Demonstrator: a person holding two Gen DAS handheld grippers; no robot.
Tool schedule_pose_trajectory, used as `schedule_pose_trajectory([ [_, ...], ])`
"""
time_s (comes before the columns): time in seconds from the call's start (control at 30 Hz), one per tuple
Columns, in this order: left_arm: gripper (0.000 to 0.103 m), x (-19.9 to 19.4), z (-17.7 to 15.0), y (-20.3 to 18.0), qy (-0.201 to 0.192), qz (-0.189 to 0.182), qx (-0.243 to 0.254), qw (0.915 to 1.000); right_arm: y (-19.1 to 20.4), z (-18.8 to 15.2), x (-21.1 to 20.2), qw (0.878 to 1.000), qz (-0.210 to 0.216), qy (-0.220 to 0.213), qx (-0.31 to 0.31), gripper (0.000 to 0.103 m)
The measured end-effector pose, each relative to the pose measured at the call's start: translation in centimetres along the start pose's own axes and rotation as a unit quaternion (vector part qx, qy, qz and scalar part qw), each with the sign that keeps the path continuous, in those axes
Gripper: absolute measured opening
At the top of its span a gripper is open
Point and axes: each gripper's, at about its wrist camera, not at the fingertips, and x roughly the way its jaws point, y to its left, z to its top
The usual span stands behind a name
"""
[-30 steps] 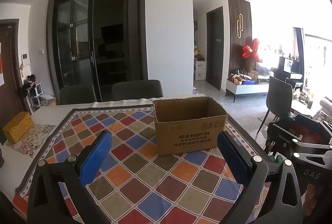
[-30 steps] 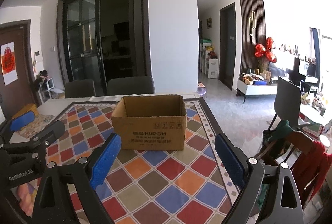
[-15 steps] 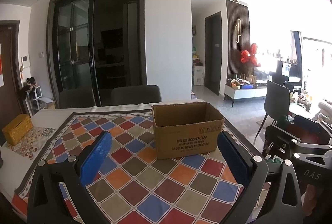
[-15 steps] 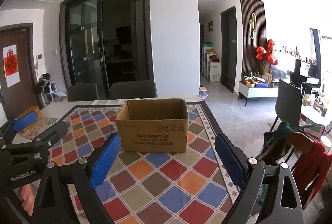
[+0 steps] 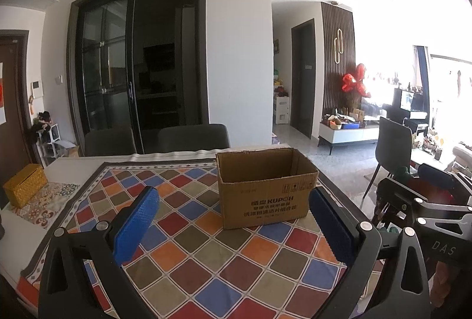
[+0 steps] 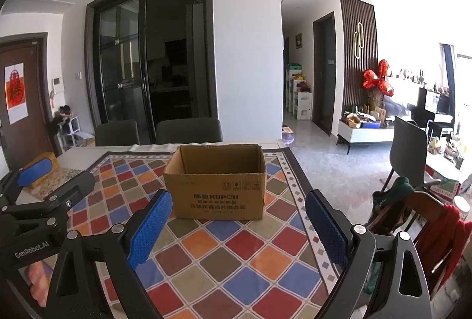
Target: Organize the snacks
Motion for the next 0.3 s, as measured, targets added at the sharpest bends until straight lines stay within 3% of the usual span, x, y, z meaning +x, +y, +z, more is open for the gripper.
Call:
schedule_pose_trajectory([
  [0.3,0.103,-0.01,-0.05,0.04,0.000,-0.001,-0.001,1.0000,0.05,0.01,-0.10,1.000,0.000,0.001,0.000,0.093],
])
